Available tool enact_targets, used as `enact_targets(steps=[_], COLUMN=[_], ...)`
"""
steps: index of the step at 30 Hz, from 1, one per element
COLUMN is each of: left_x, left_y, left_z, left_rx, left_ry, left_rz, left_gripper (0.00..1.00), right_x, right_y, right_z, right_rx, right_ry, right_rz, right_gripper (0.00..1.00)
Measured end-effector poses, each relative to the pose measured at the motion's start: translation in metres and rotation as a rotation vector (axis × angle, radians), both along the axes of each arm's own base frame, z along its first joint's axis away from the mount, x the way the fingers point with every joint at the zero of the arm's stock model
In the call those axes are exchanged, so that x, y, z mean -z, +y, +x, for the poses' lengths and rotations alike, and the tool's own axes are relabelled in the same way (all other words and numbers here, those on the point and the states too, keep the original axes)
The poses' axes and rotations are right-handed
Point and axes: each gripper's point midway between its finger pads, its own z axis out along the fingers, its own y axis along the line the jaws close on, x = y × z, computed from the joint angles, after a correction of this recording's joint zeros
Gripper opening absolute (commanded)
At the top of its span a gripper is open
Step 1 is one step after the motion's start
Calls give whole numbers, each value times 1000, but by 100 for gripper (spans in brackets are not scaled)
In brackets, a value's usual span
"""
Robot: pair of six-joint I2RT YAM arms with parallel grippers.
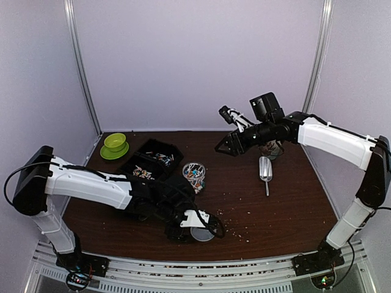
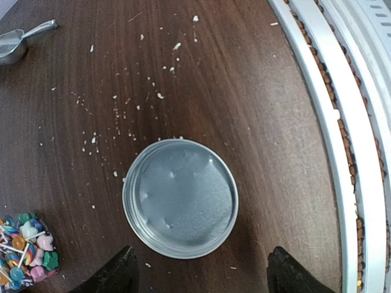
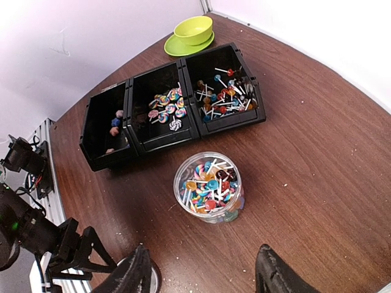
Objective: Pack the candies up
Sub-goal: Pick up the box lid from the center of the board.
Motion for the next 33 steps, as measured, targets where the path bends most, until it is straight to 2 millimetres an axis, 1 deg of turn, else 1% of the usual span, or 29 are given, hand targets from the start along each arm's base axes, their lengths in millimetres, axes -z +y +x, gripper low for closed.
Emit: enact_targets(steps=[4, 7, 9, 12, 15, 22, 25, 27, 29, 32, 33], left_x=[-1, 2, 9, 24, 34, 37, 41, 44, 47, 50, 50], left_y=[1, -5, -10, -8, -3, -1, 0, -1, -2, -1, -1], left_z=[-7, -10, -12, -14, -16, -15, -14, -14, -13, -13, -13], left_rx=[43, 72, 88, 100, 104, 102, 100, 99, 98, 98, 98], left_ry=[3, -5, -12, -11, -1, -24, -28, -29, -30, -28, -29], left_rz=[24, 50, 72, 117, 156, 177, 189, 196, 203, 210, 210], left_gripper=[63, 58, 54, 50, 47, 34, 23, 19, 16, 11, 7], right_x=[-13, -21, -24, -25, -17, 20, 25, 24, 18, 4, -2], right_y=[-4, -5, -3, -1, -2, -10, -14, -16, -20, -25, -27], right_z=[0, 0, 0, -1, -3, -15, -22, -26, -30, -36, -38], right_rx=[-1, 0, -2, -2, 7, 28, 36, 42, 53, 65, 68], right_ry=[-19, -30, -30, -19, 9, 96, 111, 109, 91, 52, 32], right_rz=[22, 40, 55, 78, 81, 46, 39, 40, 43, 54, 57], right_gripper=[58, 58, 58, 58, 58, 58, 58, 59, 60, 63, 64])
